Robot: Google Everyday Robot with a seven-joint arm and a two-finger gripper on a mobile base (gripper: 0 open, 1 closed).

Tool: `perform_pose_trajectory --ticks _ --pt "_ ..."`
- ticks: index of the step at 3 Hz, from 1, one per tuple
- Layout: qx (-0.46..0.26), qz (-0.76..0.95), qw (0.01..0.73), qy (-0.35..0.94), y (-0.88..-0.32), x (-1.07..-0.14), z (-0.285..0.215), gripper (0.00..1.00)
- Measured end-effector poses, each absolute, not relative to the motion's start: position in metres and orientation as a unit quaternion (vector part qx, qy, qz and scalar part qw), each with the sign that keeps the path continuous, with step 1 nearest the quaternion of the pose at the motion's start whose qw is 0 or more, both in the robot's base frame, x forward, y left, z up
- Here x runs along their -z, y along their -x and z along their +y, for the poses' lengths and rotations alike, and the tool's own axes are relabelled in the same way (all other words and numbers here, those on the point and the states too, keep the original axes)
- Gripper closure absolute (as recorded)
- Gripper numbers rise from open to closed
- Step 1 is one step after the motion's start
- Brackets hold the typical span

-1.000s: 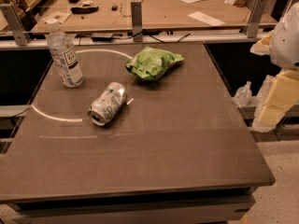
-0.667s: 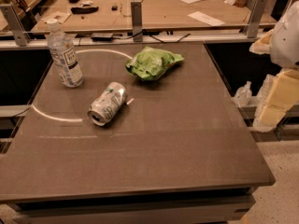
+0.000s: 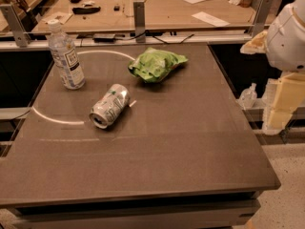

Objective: Place 7up can upright

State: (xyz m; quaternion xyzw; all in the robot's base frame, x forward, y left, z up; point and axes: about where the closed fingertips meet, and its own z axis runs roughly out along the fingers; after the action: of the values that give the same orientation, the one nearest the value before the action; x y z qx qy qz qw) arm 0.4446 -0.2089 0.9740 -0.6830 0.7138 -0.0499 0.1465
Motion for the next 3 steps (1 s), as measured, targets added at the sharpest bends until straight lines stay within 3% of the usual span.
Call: perform_pose_trajectory --ticks 3 --pt "0.088 0.506 0.083 0.854 -0.451 -0.955 -0.173 0.0"
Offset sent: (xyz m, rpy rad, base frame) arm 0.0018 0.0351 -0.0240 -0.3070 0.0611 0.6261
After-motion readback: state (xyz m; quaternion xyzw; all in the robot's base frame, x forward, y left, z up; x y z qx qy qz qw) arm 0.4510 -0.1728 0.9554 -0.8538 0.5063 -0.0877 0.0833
